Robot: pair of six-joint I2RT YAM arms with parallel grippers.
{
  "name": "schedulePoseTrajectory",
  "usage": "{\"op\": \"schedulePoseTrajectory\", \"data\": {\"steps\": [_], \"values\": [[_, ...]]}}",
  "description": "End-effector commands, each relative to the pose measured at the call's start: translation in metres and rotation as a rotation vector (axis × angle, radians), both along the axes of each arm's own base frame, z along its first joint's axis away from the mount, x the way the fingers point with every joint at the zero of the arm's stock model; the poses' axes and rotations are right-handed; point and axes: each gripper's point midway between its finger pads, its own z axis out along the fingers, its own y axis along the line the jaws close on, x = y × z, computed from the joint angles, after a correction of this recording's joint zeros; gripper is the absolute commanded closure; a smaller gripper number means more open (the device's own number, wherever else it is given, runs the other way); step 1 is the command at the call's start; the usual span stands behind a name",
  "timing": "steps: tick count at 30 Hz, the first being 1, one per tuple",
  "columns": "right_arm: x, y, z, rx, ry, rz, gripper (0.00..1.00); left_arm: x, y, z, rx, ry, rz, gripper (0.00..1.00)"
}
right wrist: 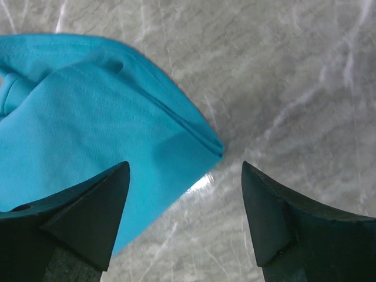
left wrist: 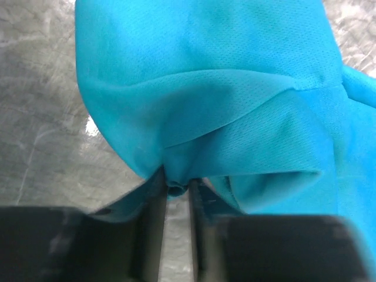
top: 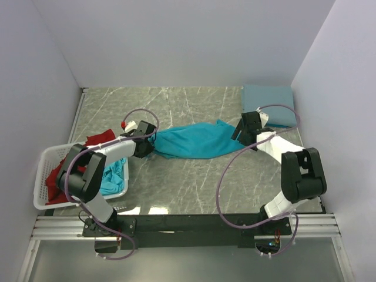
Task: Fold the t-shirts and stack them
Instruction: Flatten the tshirt out
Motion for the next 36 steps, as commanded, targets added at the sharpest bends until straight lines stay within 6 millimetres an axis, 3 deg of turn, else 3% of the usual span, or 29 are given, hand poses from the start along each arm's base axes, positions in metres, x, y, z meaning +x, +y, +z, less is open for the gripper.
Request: {"op": "schedulePoseTrajectory", "data": {"steps": [1,2,3,8,11,13,18,26,32,34,36], "values": [[0.027,0.000,0.008,0.008,-0.032,-0.014,0.18,0.004,-0.003,0.012,-0.022,-0.052,-0.032,0.81],[0.036,0.002,0.012,0.010,-0.040,-0.012,0.22,0.005,-0.004,0.015,-0.026,-0.065,-0.035,0.99],[0.038,0.002,0.004,0.007,-0.018,-0.012,0.24,0.005,-0.002,0.020,-0.026,-0.083,-0.026,0.99],[0.053,0.005,-0.005,0.006,0.018,-0.029,0.34,0.006,-0.001,0.030,-0.027,-0.109,-0.035,0.99],[0.048,0.004,-0.018,0.002,0.076,-0.035,0.37,0.007,0.000,0.035,-0.022,-0.119,-0.031,0.99],[0.041,0.005,-0.026,0.006,0.111,-0.035,0.46,0.007,0.000,0.036,-0.020,-0.119,-0.033,0.99],[0.024,0.004,-0.029,0.015,0.145,-0.051,0.43,0.007,-0.004,0.042,-0.047,-0.142,-0.052,0.99],[-0.003,-0.013,-0.021,-0.063,0.220,-0.080,0.34,0.006,-0.006,0.054,-0.067,-0.203,-0.085,0.99],[-0.018,-0.006,-0.031,-0.026,0.252,-0.045,0.32,0.004,-0.006,0.058,-0.081,-0.235,-0.093,0.99],[-0.014,0.000,-0.035,0.000,0.245,-0.032,0.36,0.005,-0.005,0.060,-0.079,-0.246,-0.096,0.99],[-0.010,0.007,-0.040,0.032,0.247,-0.014,0.49,0.005,-0.004,0.062,-0.073,-0.252,-0.093,0.99]]}}
